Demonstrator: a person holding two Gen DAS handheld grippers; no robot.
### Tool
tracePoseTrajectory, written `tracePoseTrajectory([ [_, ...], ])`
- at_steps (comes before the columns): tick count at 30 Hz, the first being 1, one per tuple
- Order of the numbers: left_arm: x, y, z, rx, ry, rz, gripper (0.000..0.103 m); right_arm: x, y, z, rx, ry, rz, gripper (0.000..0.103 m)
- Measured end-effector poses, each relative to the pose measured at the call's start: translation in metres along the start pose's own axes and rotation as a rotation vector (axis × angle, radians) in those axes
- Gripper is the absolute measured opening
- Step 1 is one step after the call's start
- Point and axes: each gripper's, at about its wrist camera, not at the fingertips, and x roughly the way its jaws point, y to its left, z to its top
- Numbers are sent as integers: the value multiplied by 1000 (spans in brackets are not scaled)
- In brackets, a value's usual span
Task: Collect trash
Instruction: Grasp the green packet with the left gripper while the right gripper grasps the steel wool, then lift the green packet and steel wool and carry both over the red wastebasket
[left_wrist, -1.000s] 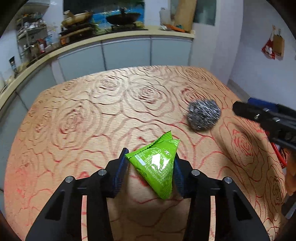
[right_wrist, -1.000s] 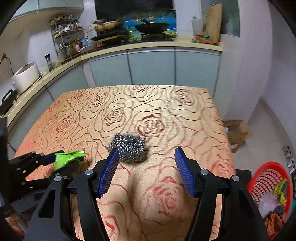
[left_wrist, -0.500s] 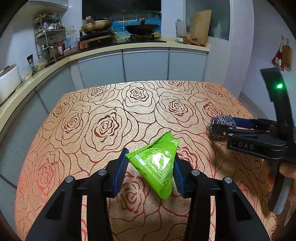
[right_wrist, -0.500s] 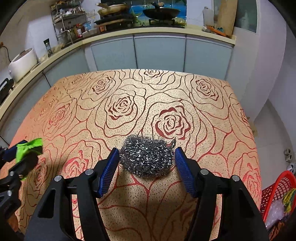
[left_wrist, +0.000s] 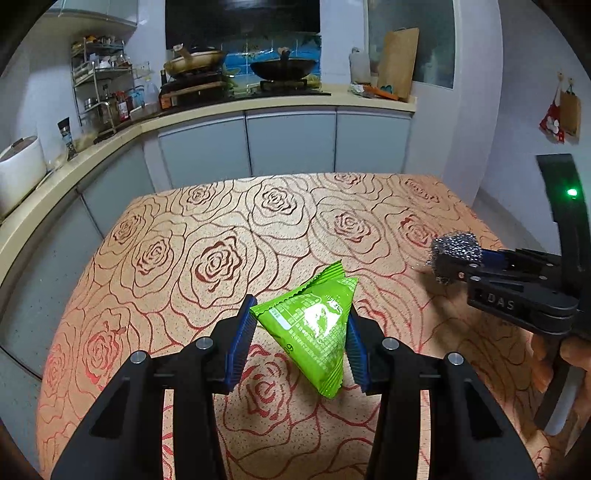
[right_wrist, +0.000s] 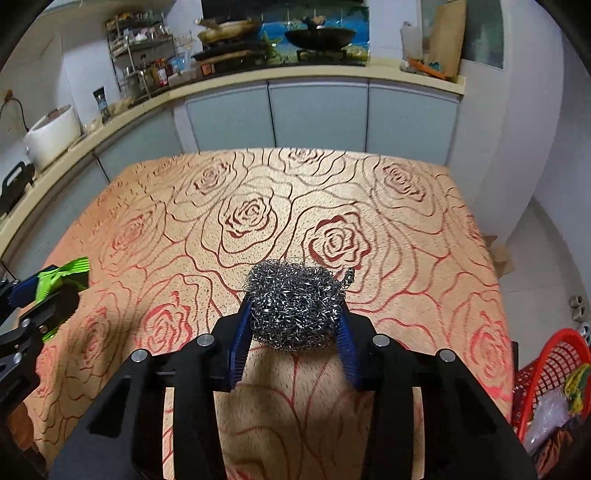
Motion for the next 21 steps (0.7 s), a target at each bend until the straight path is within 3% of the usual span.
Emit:
tracePoseTrajectory([
  [13, -34, -28, 21, 36, -90, -28, 43, -95, -22, -1, 41, -173, -46, 40],
  [21, -50, -71, 34, 93, -136, -100, 43, -149, -55, -13, 97, -245, -119, 40],
])
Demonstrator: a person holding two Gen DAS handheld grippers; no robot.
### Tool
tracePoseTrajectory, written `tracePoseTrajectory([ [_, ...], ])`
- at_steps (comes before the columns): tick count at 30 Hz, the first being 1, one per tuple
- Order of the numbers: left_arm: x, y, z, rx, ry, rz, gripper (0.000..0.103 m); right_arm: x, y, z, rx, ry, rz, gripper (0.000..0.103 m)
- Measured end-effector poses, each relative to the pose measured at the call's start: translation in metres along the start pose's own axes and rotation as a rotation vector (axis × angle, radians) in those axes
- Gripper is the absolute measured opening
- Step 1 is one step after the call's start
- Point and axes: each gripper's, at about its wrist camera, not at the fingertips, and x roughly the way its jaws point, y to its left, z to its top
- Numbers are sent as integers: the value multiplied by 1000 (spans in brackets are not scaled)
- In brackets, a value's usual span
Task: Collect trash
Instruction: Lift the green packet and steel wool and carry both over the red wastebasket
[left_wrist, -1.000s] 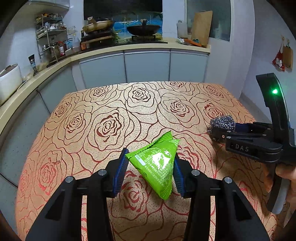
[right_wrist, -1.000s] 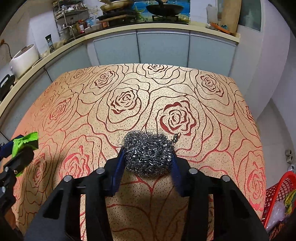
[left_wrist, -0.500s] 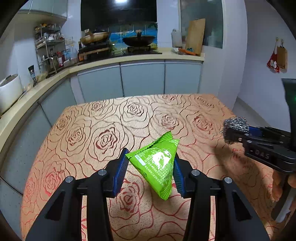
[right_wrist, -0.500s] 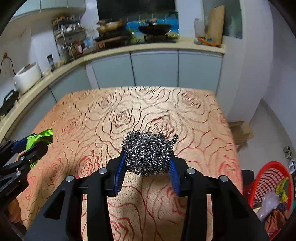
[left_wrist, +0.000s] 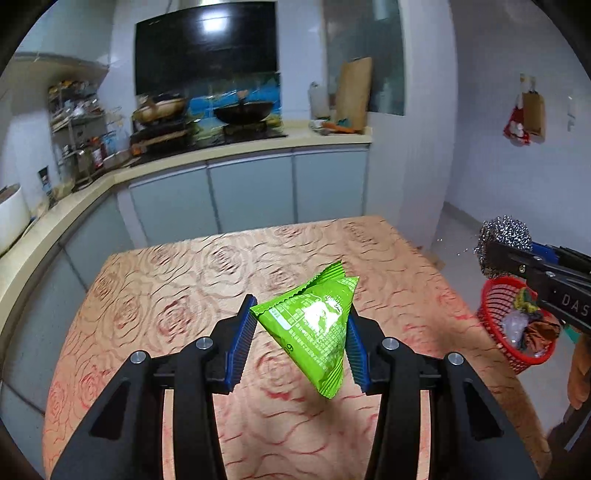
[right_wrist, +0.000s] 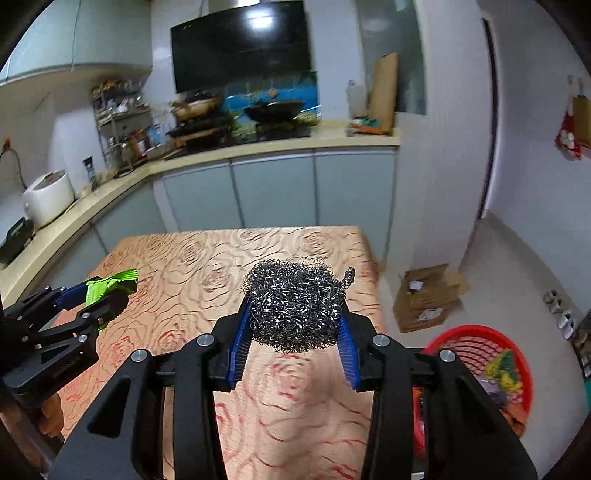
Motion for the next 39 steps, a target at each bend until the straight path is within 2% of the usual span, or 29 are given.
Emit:
tracePoseTrajectory([
  [8, 6, -75, 18, 86, -18, -145, 43, -40, -72, -10, 59, -32, -164, 40],
  [17, 25, -172, 22, 173, 5, -321, 43, -61, -151, -39, 129, -1, -311, 40],
  [25, 57, -239, 9, 231, 72, -420, 43, -56, -193, -60, 180, 43, -362, 40],
  [33, 89, -273, -7, 280, 148, -457, 44, -48, -215, -68, 195, 67, -378, 40],
  [36, 96, -276, -10, 281, 166, -466, 48, -42, -219, -69, 198, 77, -376, 40],
  [39, 101, -278, -13, 287, 178, -466, 56, -37, -220, -69, 200, 83, -372, 40],
])
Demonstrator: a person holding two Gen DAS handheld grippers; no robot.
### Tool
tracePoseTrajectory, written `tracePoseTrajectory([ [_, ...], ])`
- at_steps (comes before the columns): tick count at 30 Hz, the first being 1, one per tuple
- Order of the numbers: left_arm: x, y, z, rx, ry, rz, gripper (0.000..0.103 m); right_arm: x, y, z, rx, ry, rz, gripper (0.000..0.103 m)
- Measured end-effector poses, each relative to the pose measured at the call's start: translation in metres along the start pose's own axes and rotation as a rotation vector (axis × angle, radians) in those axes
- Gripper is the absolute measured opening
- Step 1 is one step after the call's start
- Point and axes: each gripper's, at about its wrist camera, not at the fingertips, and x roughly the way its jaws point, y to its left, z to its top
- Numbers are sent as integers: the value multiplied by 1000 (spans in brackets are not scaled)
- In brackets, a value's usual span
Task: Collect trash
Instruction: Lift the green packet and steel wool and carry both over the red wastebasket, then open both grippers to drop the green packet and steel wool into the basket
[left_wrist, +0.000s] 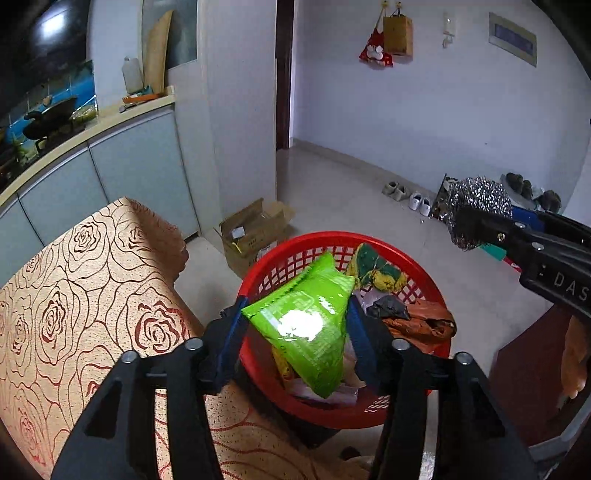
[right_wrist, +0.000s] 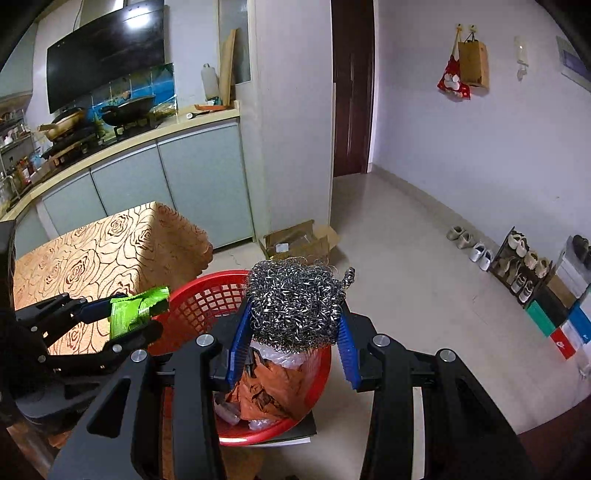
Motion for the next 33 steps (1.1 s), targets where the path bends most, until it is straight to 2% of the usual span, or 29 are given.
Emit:
tracePoseTrajectory([
  [9, -2, 5, -1, -3, -8, -11, 72, 12, 7, 1, -13, 15, 9, 40],
  [18, -10, 8, 0, -15, -28, -19, 73, 16, 10, 0, -12, 19, 12, 40],
  [28, -45, 40, 0, -57, -89, 92, 78, 24, 36, -3, -51, 40, 59, 42],
  [33, -63, 52, -3, -83, -119, 139, 79, 18, 48, -2, -61, 35, 90, 53],
])
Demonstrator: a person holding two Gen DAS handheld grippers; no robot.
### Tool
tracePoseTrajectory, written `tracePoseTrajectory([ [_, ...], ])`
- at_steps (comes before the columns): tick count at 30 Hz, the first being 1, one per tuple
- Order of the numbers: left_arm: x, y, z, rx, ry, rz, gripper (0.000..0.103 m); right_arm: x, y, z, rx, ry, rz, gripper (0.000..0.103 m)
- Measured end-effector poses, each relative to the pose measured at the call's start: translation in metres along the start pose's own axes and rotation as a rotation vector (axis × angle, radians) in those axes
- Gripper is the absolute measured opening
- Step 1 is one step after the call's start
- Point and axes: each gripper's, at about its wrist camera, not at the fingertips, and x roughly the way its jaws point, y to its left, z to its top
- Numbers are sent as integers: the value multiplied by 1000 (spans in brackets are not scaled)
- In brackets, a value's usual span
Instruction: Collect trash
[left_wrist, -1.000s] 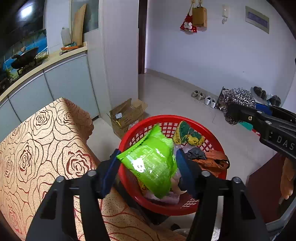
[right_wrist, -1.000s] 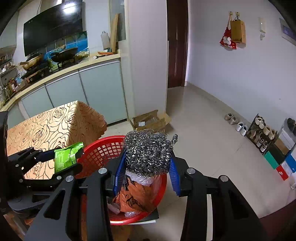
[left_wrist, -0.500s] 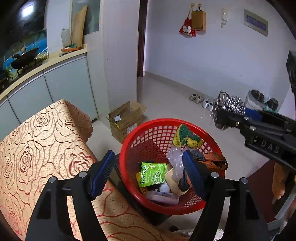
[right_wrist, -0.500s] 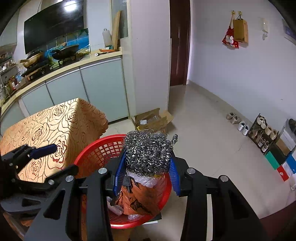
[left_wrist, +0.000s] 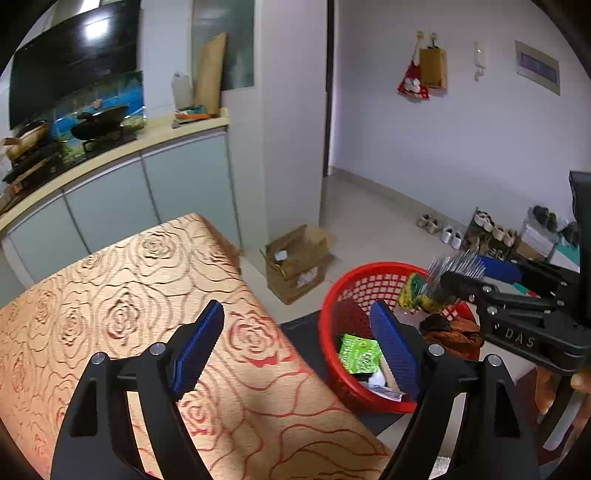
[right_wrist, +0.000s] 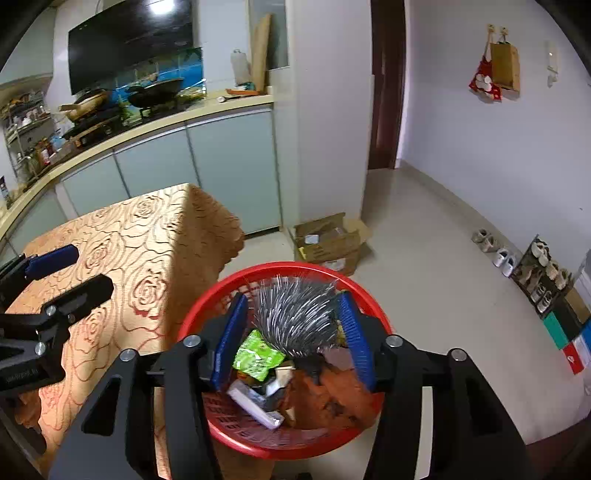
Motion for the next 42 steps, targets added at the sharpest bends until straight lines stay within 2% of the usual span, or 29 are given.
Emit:
tracePoseTrajectory([
  [2, -7, 6, 0, -13, -11, 13, 80, -3, 5, 1, -6, -5, 3, 58],
  [7, -29, 20, 1, -35, -46, 65, 83, -16, 14, 2, 5, -22, 19, 59],
  [13, -60, 22, -3, -18, -92, 120, 87, -43, 24, -4, 58, -47, 9, 66],
  [20, -88, 21, -10, -30, -117, 114, 93, -90, 33, -19, 134, -97, -75, 88],
  [25, -106, 14, -19, -9, -115, 107, 94, -124, 37, -37, 184, -115, -123, 96],
  [32, -127, 13, -39, -24, -63, 112, 96, -153, 45, -59, 190, -98, -123, 97],
  [42, -158, 13, -64, -29, -44, 137, 96, -182, 71, -79, 149, -95, -80, 97],
])
